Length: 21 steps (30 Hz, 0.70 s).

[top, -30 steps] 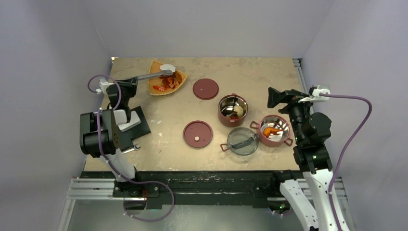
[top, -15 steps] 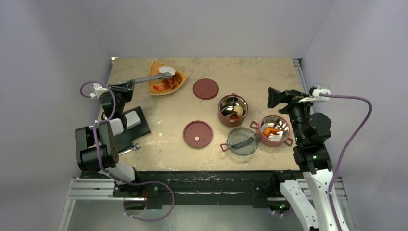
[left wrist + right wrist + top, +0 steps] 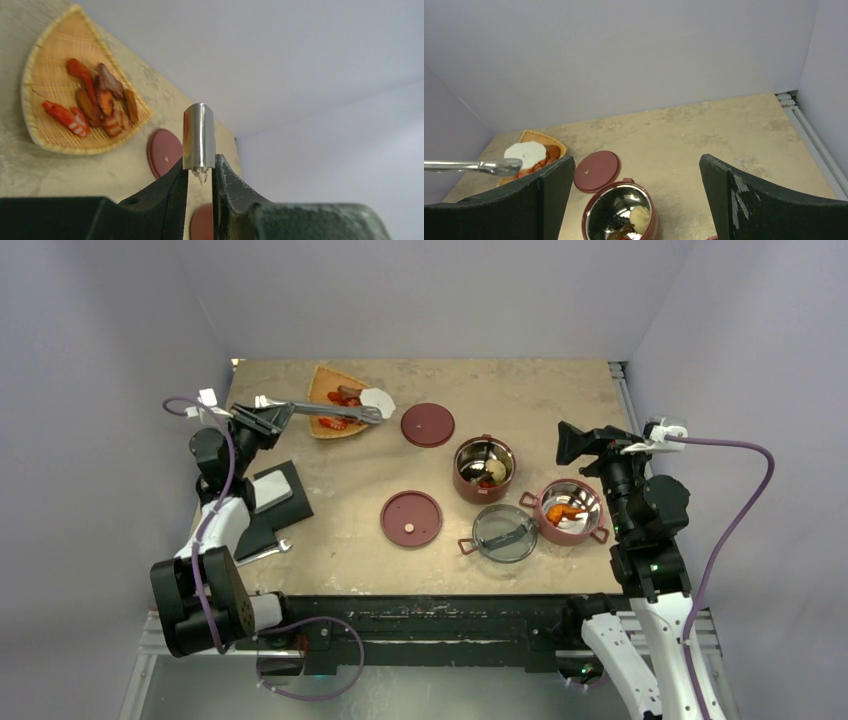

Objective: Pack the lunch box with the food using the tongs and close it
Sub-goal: Pick up the fake food from the plate, then place the fake food in the packing box.

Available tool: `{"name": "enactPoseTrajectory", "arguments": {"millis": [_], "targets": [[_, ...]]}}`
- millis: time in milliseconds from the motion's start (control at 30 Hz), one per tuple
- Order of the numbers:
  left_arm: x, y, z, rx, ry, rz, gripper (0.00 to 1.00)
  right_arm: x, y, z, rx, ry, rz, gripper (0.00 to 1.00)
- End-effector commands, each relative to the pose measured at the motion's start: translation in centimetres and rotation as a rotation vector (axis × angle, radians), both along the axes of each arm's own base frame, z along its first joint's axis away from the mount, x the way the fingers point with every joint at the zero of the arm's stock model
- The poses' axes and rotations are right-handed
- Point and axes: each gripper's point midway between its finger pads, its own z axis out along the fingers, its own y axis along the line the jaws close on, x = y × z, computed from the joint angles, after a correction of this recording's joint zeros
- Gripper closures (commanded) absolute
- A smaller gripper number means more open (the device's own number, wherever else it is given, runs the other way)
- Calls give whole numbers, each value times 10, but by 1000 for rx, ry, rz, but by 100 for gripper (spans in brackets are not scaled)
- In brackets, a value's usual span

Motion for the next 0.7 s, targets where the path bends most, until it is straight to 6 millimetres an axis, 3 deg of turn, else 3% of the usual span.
{"name": "enactPoseTrajectory", "arguments": {"millis": [0,233,500,667], "targets": [[-26,-39,35,144,-69,-209,100,0,-4,13,-4,-38,-19,1],[-51,-116,54,195,-129,-439,100,1,-3,14,-5,-37,-16,1],[-65,-157,82,116,-190,-541,100,-2,-4,16,-4,-44,-18,1],[-63,-181,86,78,-171,-575,100,-3,-4,16,-2,-43,-17,1]]}}
